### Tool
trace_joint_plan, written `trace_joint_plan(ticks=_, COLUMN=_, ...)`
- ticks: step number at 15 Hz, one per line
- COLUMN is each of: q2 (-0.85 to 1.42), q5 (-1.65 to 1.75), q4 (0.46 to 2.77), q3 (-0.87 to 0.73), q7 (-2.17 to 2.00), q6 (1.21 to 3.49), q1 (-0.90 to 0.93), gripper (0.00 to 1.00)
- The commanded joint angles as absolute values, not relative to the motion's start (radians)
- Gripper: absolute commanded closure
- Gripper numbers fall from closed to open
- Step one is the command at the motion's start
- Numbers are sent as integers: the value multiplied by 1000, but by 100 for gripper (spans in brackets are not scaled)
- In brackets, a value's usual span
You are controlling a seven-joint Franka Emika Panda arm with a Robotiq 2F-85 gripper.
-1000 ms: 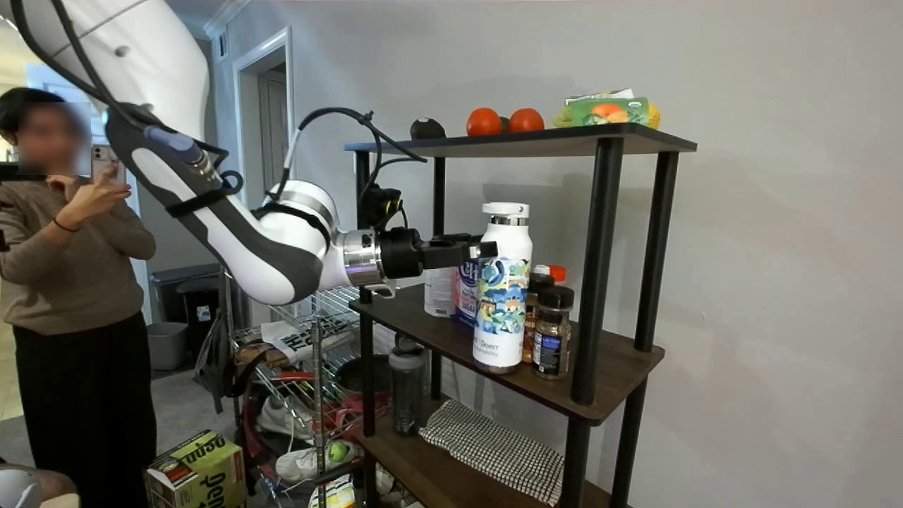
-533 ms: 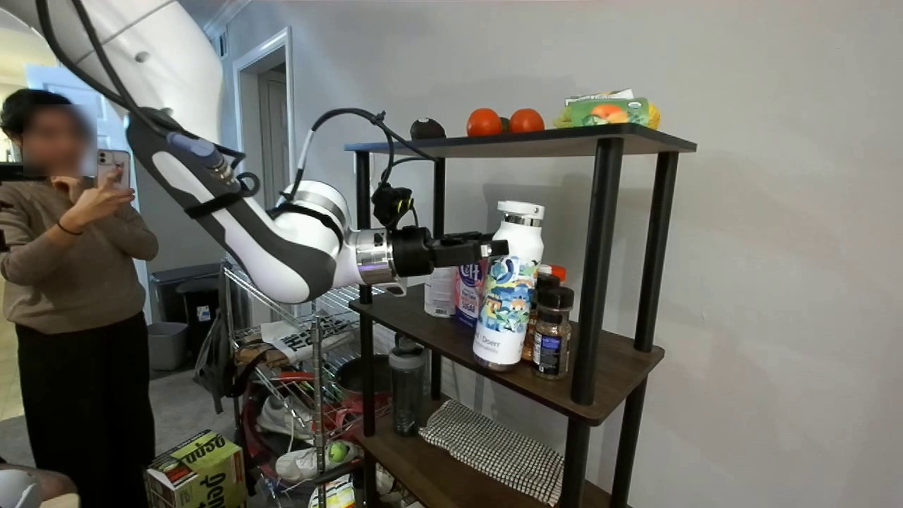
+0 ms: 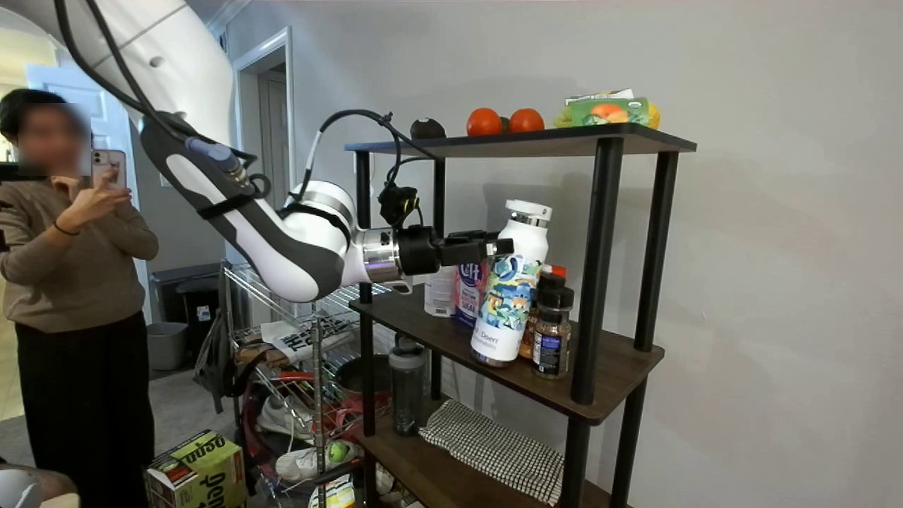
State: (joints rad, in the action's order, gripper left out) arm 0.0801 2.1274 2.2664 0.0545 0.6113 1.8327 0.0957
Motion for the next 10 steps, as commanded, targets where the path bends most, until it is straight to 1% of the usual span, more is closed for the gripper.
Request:
trace_joint_plan(ticks=1, q2=77, q5=2136, q4=2259, q3=59, q7=635, q6=1810, q1=91, gripper=47)
trace_joint_plan(ticks=10, q2=69, q5=2131, q4=2276, q3=68, q7=631, q6=1811, q1=99, gripper=47)
